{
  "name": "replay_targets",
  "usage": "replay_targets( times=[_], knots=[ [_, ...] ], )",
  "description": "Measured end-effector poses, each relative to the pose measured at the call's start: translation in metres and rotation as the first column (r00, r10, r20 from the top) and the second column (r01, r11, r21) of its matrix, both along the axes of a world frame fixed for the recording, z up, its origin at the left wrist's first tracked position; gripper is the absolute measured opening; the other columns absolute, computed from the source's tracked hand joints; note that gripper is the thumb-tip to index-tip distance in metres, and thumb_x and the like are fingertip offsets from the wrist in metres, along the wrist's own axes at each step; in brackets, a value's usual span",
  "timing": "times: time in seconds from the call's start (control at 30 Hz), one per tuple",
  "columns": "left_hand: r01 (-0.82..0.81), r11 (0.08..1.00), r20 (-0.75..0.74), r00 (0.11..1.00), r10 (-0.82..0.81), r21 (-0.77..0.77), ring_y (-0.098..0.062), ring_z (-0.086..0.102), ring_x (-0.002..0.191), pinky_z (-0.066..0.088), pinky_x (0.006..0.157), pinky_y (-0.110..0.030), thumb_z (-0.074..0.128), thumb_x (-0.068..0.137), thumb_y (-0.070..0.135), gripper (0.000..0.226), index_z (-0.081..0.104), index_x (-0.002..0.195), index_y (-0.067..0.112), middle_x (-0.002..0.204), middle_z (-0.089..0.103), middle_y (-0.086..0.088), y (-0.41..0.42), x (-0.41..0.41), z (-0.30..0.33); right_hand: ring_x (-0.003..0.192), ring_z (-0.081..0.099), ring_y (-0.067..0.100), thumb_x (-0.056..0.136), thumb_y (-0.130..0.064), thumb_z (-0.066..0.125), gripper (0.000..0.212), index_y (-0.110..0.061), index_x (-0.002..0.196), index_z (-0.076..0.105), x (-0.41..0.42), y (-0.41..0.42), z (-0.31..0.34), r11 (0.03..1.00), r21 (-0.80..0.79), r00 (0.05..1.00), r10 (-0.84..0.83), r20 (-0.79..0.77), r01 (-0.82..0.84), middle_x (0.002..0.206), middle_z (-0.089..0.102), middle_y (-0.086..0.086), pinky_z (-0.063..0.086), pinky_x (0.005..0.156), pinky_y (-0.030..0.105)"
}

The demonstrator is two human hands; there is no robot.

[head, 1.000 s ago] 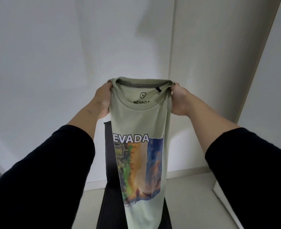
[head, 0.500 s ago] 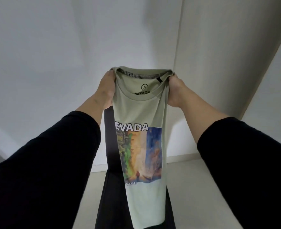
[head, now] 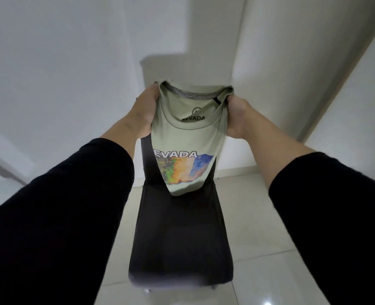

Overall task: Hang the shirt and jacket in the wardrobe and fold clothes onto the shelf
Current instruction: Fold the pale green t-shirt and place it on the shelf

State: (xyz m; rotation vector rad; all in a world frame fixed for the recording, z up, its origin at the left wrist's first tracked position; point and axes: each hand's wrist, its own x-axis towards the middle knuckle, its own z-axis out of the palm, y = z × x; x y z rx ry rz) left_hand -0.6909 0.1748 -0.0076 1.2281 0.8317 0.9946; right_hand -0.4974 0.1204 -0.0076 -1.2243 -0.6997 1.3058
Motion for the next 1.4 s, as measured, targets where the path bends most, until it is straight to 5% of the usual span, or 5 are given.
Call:
replay_targets(
  times=[0.4,0.7,1.07,1.2,1.4],
  knots=[
    [-0.018,0.954,-0.121,0.992,-0.019,-0.298,-0.015,0.066,0.080,0.051,0.072,-0.027,0.042,0.097,0.038,0.028,0.061,0.102,0.019,0.088,0.070,0.001,-0.183,-0.021,-0.140,0.107,0.067,0.028,0.101,-0.040,0.029,0.051,-0.008,0.129,0.056,-0.012,-0.161,-0.160,0.951,-0.307,0.999,0.009,-0.049,-0.024,0.118,0.069,0.014,0.055,0.089,0.045],
    [-0.071,0.860,-0.159,0.987,-0.012,-0.505,-0.024,0.065,0.090,0.050,0.089,-0.037,0.042,0.099,0.034,0.034,0.067,0.105,0.012,0.096,0.070,-0.008,-0.226,-0.032,-0.229,0.089,0.070,0.026,0.102,-0.040,0.028,0.048,-0.008,0.117,0.062,-0.017,-0.227,-0.226,0.865,-0.494,0.993,0.042,-0.109,-0.091,0.103,0.071,0.012,0.057,0.066,0.038],
    [-0.171,0.782,-0.172,0.982,0.083,-0.600,-0.021,0.064,0.091,0.051,0.076,-0.032,0.033,0.103,0.033,0.038,0.066,0.099,0.014,0.098,0.069,-0.007,-0.121,-0.009,-0.327,0.084,0.067,0.023,0.103,-0.034,0.030,0.040,-0.011,0.113,0.061,0.001,-0.112,-0.318,0.799,-0.594,0.996,-0.073,0.050,0.088,0.101,0.070,0.010,0.055,0.068,0.032],
    [-0.188,0.752,-0.185,0.979,0.090,-0.632,-0.024,0.064,0.093,0.051,0.080,-0.035,0.031,0.102,0.036,0.043,0.067,0.097,0.013,0.098,0.070,-0.008,-0.069,0.000,-0.378,0.101,0.064,0.027,0.102,-0.036,0.028,0.036,-0.018,0.105,0.059,0.009,-0.051,-0.363,0.786,-0.607,0.989,-0.041,0.141,0.119,0.111,0.067,0.010,0.053,0.090,0.042],
    [-0.242,0.768,-0.249,0.962,0.111,-0.593,-0.022,0.066,0.097,0.050,0.087,-0.035,0.029,0.101,0.049,0.052,0.069,0.098,0.016,0.100,0.071,-0.006,-0.006,0.016,-0.460,0.111,0.055,0.029,0.099,-0.034,0.027,0.043,-0.014,0.131,0.048,0.024,0.025,-0.450,0.789,-0.562,0.918,-0.007,0.396,0.249,0.125,0.056,0.006,0.043,0.102,0.045]
  ],
)
